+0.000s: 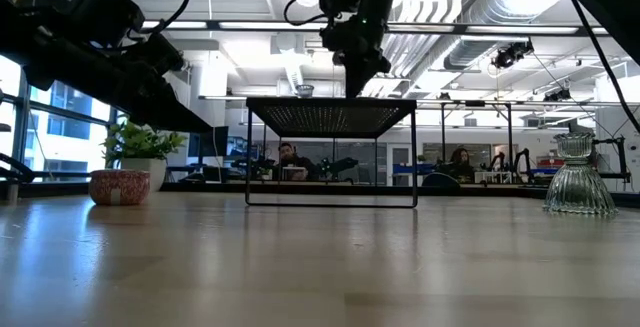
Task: Stock candles and vases on shelf
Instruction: Put the red scented candle on the shelf, then put the left green vase on the shelf aligned with the other green vase
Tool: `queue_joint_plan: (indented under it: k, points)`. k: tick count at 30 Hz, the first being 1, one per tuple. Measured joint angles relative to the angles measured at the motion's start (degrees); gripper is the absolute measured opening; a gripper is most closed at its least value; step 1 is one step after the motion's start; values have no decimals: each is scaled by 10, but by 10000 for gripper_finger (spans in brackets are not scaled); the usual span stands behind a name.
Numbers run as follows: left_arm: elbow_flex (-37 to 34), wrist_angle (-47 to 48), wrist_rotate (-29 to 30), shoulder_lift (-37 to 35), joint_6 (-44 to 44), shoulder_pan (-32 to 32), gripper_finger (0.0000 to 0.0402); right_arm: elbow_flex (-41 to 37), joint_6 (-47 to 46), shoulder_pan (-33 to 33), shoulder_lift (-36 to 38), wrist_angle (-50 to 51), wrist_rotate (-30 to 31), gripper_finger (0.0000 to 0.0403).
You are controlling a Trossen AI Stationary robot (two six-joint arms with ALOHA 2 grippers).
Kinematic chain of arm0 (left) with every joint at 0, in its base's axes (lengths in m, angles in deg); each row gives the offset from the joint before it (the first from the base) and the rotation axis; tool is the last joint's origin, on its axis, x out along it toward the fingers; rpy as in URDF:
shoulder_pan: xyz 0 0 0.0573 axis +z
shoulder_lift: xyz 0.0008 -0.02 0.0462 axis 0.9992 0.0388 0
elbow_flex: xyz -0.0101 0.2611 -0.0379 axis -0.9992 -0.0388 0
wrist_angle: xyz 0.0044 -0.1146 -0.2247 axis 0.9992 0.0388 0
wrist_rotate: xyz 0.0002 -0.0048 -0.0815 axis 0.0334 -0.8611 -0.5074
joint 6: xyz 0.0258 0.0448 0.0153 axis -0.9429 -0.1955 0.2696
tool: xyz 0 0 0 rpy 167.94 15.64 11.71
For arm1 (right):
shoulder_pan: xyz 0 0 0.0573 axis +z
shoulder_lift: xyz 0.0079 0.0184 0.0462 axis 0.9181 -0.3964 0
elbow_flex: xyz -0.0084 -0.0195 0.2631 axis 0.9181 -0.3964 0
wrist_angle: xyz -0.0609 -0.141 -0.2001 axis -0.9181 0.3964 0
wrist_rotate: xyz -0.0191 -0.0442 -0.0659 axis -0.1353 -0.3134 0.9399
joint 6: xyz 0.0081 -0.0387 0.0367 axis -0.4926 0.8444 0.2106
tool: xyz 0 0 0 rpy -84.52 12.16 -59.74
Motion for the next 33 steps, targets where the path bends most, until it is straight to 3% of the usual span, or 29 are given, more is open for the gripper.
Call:
queue_joint_plan:
  k: [8, 10, 16, 22, 29, 33]
  points:
    - [0, 12, -2, 0, 13, 0, 1, -3, 22, 40, 67, -5, 45, 0]
    - [0, 28, -2, 0, 36, 0, 1, -42, 34, 57, 92, -56, 50, 0]
    - [0, 84, -2, 0, 99, 0, 1, -324, 47, 97, 211, -363, -5, 0]
    - [20, 96, -23, 0, 100, 0, 1, -580, 46, 135, 347, -684, 9, 0]
    - [136, 249, -33, 0, 94, -3, 1, -808, 2, 171, 466, -938, 24, 0]
    - [201, 326, -3, 0, 55, -40, 1, -915, -15, 191, 501, -1082, 32, 0]
